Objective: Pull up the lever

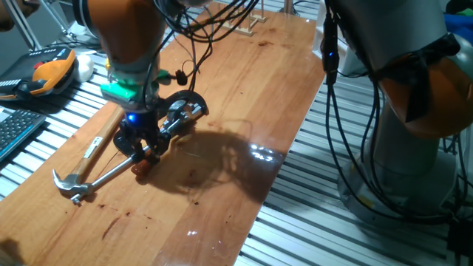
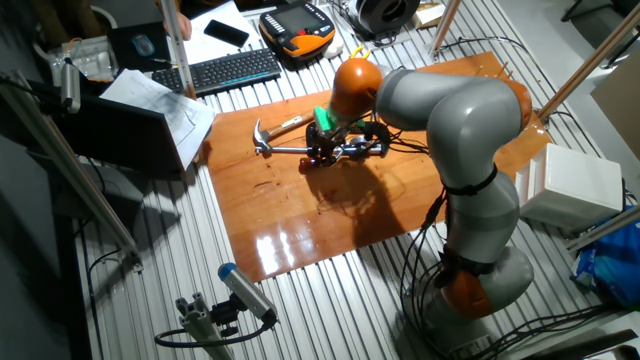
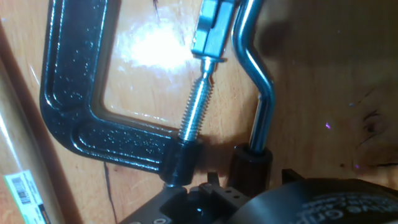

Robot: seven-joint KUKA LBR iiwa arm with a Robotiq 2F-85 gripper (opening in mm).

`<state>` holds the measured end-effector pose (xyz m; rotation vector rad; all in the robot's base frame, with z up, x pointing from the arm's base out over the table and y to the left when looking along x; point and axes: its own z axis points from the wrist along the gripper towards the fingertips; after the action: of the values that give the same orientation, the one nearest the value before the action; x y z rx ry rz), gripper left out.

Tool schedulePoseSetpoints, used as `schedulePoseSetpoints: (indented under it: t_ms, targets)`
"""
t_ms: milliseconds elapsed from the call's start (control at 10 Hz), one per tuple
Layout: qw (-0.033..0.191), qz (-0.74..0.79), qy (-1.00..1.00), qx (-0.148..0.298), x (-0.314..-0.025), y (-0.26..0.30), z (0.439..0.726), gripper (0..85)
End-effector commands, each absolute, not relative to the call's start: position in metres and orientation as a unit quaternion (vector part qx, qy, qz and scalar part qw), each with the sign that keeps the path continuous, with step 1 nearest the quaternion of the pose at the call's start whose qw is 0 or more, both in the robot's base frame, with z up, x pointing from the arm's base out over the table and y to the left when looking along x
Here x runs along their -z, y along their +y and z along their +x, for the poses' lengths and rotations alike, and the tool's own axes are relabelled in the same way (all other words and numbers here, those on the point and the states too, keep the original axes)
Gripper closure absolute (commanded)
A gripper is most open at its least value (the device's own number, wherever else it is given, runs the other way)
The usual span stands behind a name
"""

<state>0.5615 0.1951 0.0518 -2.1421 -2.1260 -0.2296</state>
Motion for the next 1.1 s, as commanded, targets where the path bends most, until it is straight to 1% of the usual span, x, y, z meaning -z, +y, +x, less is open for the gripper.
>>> schedulePoseSetpoints:
  t_ms: [0, 200, 500, 800, 900, 1000]
  targets:
    - [0.056, -0.707, -0.701, 0.076, -0.049, 0.197, 0.562, 34.0]
    - [0.054, -0.709, -0.699, 0.076, -0.046, 0.196, 0.564, 34.0]
    - [0.039, -0.714, -0.694, 0.077, -0.039, 0.198, 0.563, 34.0]
    - [0.034, -0.715, -0.694, 0.078, -0.035, 0.199, 0.562, 34.0]
    - [0.033, -0.714, -0.695, 0.078, -0.034, 0.199, 0.562, 51.0]
    - [0.032, -0.713, -0.696, 0.080, -0.034, 0.199, 0.562, 51.0]
